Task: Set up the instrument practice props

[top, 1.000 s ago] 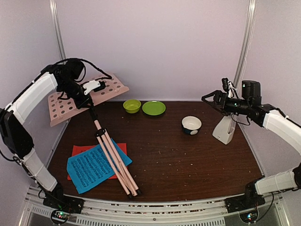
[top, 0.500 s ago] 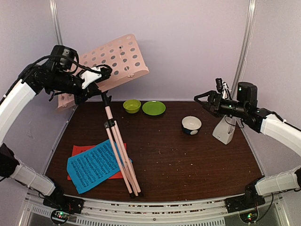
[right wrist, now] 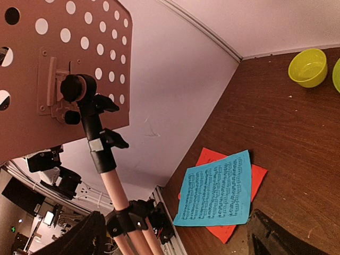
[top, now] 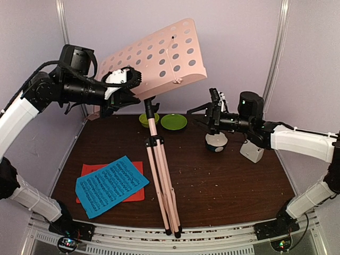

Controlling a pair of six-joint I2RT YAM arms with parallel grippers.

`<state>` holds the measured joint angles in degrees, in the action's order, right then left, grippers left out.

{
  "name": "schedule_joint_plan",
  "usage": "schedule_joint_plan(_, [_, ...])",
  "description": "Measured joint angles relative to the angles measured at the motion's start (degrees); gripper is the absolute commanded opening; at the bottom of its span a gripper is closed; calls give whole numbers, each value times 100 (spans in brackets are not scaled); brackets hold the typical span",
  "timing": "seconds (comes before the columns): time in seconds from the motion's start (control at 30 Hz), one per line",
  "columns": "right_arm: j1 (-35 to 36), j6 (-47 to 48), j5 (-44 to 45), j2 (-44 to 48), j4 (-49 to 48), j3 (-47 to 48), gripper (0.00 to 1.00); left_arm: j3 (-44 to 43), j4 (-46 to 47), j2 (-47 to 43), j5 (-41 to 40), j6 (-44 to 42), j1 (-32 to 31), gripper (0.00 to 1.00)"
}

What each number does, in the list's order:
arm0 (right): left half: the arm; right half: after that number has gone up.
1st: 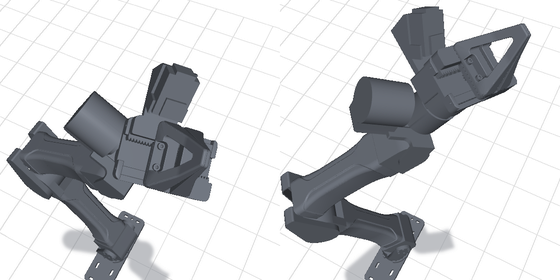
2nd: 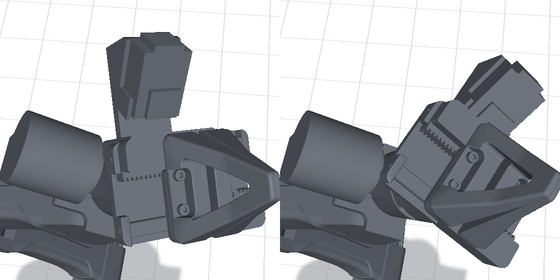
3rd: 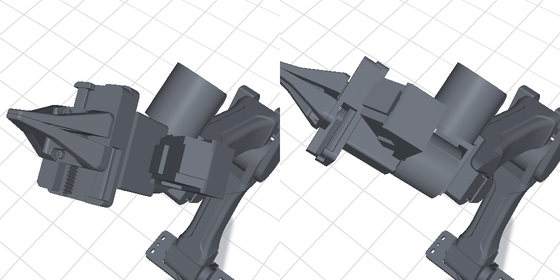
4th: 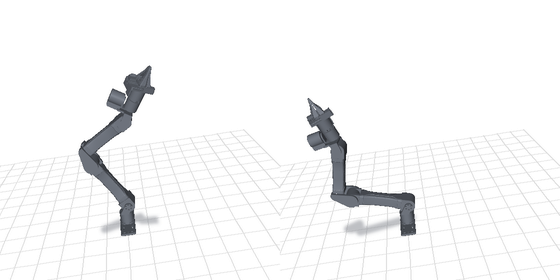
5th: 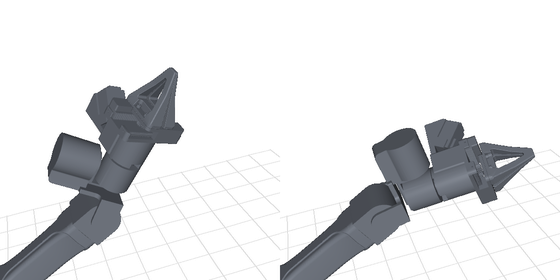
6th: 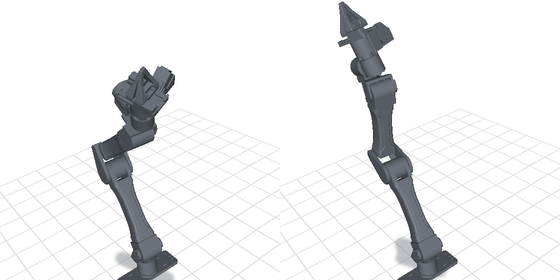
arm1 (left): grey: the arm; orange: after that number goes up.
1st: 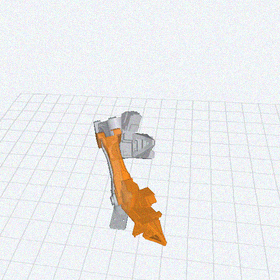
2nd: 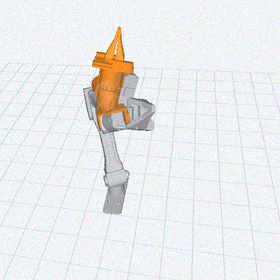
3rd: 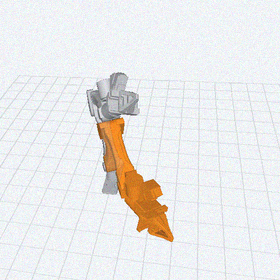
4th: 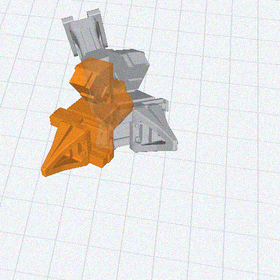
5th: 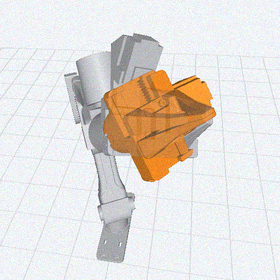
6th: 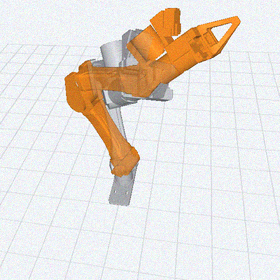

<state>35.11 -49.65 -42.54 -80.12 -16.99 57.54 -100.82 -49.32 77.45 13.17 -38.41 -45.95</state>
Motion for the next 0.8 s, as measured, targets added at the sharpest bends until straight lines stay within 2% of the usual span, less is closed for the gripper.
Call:
schedule_joint_plan(0.2, [411, -531, -216, -586, -1016, 444, 90, -201, 192, 79, 291, 136, -446, 0])
schedule_joint_plan(0.3, [640, -957, -321, -848, -1742, 680, 85, -229, 286, 114, 398, 146, -608, 0])
schedule_joint_plan(0.53, [1064, -1947, -656, -1360, -3115, 1147, 64, -282, 293, 190, 446, 149, -798, 0])
schedule_joint_plan(0.8, [1263, -2116, -682, -1412, -3246, 1154, 42, -358, 361, 197, 498, 142, -885, 0])
